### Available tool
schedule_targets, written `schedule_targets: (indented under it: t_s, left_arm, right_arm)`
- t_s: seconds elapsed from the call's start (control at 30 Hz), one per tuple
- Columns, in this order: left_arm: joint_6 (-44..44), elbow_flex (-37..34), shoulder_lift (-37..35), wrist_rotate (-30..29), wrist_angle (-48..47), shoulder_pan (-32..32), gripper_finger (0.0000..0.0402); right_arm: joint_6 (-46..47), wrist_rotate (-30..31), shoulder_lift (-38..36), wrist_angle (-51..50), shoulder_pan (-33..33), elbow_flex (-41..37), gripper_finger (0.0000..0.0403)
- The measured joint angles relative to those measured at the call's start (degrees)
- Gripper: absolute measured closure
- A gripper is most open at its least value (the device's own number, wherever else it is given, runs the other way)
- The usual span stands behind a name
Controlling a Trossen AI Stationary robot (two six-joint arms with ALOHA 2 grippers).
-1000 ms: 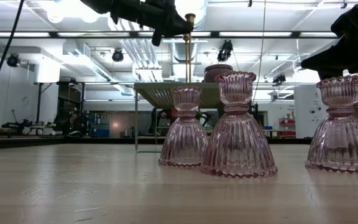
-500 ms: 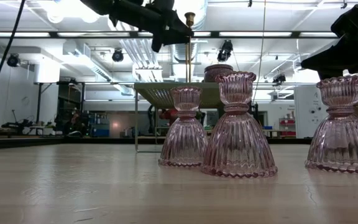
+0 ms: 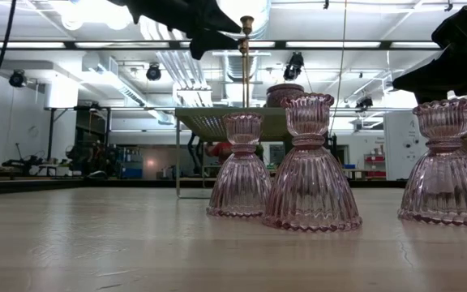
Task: Pick & Place candle stick holders
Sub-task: Put the gold candle holder on the shelf aligned with the other gold candle holders
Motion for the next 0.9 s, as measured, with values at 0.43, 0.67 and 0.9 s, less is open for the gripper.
schedule_targets:
  t_s: [0.43,0.67,0.9]
  left_arm:
    - [5.99,-5.97,-9.04,0.09,-12.25,-0.95,0.0163]
    - [9.92,-14.64,-19.33,0.09,-16.05,-5.76,0.0163]
    - [8.73,-21.88,-30.78,0.76,-23.06,-13.15,0.0163]
  right_arm:
    - [-0.01,-0.02,0.00,-0.01,0.02,-0.01,0.0390]
    - [0.00,-0.02,0.00,-0.02,0.02,0.00,0.0390]
    - [0.00,0.00,0.00,-0.01,0.02,0.00,0.0390]
